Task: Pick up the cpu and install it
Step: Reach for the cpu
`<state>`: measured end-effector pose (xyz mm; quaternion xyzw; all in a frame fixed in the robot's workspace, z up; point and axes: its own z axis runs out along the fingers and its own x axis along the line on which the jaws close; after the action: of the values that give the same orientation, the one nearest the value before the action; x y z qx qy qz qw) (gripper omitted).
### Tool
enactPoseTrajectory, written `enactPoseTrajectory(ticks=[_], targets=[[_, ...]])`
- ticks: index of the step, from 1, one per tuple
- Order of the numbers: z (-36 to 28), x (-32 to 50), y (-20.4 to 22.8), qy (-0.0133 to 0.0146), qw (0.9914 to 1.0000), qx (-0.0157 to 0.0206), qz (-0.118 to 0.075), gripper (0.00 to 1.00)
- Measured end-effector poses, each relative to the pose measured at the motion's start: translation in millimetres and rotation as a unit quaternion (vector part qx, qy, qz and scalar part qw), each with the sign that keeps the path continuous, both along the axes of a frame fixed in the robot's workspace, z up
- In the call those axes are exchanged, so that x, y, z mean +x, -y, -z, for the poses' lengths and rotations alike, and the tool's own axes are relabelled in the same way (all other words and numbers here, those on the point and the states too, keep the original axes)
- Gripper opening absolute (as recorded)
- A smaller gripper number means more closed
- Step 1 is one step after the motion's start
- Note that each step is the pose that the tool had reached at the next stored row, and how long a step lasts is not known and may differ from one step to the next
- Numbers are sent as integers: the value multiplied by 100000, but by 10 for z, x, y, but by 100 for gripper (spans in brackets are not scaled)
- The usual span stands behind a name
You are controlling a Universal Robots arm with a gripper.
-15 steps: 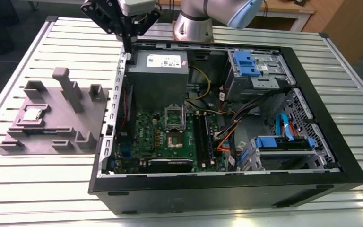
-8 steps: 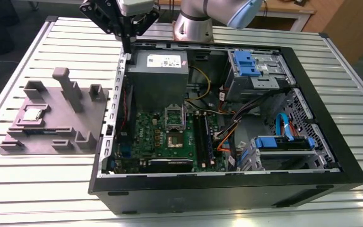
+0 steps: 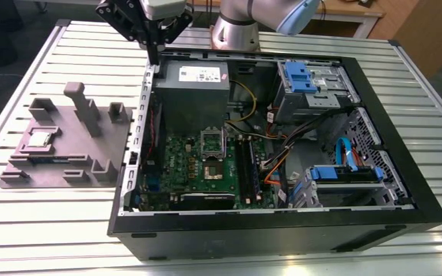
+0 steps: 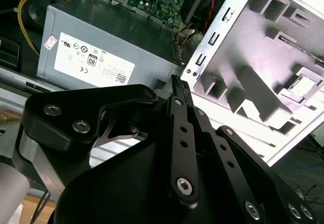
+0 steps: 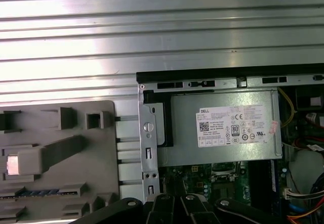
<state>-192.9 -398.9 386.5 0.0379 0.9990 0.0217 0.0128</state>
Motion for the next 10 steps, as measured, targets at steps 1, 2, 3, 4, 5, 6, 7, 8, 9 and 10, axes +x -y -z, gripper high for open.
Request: enactPoseTrajectory(ticks=[1, 2, 3, 4, 5, 6, 7, 8, 9, 10], targets=[[0, -2, 0, 2, 100000, 0, -2, 10], [1, -4, 0, -1, 100000, 1, 0, 10], [1, -7, 0, 1, 100000, 1, -1, 10], [2, -10, 0, 2, 100000, 1, 1, 10], [2, -13, 0, 2, 100000, 1, 2, 10], [3, -16, 0, 0, 100000, 0, 0, 10], [3, -19, 0, 3, 100000, 2, 0, 10], [4, -22, 0, 3, 100000, 1, -1, 10], [4, -25, 0, -2, 100000, -2, -3, 10], [4, -28, 0, 0, 100000, -3, 0, 10]])
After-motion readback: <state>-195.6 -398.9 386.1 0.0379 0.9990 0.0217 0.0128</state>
